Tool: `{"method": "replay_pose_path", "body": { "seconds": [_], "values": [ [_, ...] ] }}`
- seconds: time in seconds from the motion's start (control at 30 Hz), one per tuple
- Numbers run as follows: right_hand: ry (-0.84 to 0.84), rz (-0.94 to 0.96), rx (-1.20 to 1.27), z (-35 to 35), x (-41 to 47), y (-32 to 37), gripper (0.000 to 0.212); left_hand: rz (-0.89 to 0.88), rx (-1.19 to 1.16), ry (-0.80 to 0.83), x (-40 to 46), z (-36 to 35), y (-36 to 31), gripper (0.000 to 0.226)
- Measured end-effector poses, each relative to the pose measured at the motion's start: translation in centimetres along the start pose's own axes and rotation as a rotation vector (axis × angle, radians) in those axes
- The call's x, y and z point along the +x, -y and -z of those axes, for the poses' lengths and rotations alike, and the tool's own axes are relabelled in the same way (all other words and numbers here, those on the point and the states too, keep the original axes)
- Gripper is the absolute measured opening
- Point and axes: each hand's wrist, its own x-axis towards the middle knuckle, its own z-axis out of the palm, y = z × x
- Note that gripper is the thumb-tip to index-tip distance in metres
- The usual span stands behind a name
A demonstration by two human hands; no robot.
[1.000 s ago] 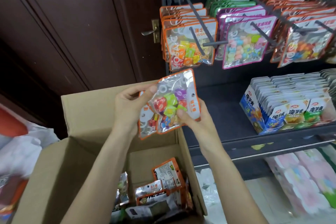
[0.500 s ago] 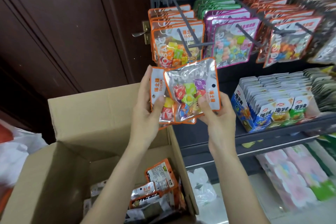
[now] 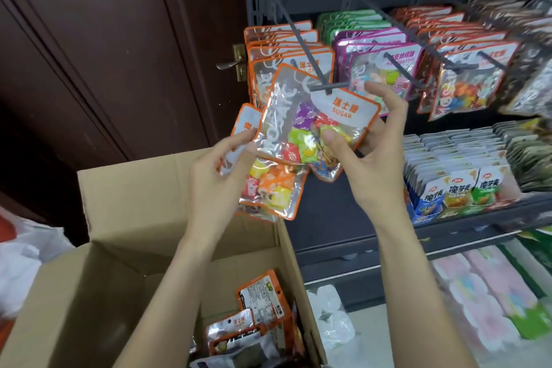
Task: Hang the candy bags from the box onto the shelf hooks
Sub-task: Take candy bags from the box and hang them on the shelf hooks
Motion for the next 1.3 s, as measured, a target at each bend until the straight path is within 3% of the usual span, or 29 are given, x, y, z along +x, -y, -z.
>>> {"method": "replay_pose_path", "body": {
  "seconds": [0.13, 0.37, 0.7, 0.97, 1.13, 1.3],
  "values": [
    [0.000, -0.034, 0.022, -0.2, 0.0, -0.5, 0.057, 0.038, 0.007, 0.012, -0.6, -0.6, 0.2, 0.037],
    [-0.024, -0.059, -0.001, -0.3, -0.6, -1.0, 0.054, 0.049, 0.023, 0.080, -2.0, -0.6, 2.3, 0.029],
    [-0.028, -0.007, -0.127, -0.5, -0.6, -2.3, 0.052, 0.066, 0.021, 0.030, -1.8, -1.0, 1.8, 0.008],
    [-0.124, 0.026, -0.205, -1.0, 0.6, -2.7, 0.046, 0.095, -0.039, 0.014, -1.0, -1.8, 1.7, 0.012],
    [-0.102, 0.082, -0.566, -2.3, 4.0, -4.3, 0.040, 0.114, -0.018, -0.034, 2.8, -2.3, 3.0, 0.021],
    [0.072, 0.047, -0.998, -3.0, 6.7, -4.9, 0.060, 0.144, 0.066, -0.026, 6.3, -2.7, 3.7, 0.029]
  ]
}}
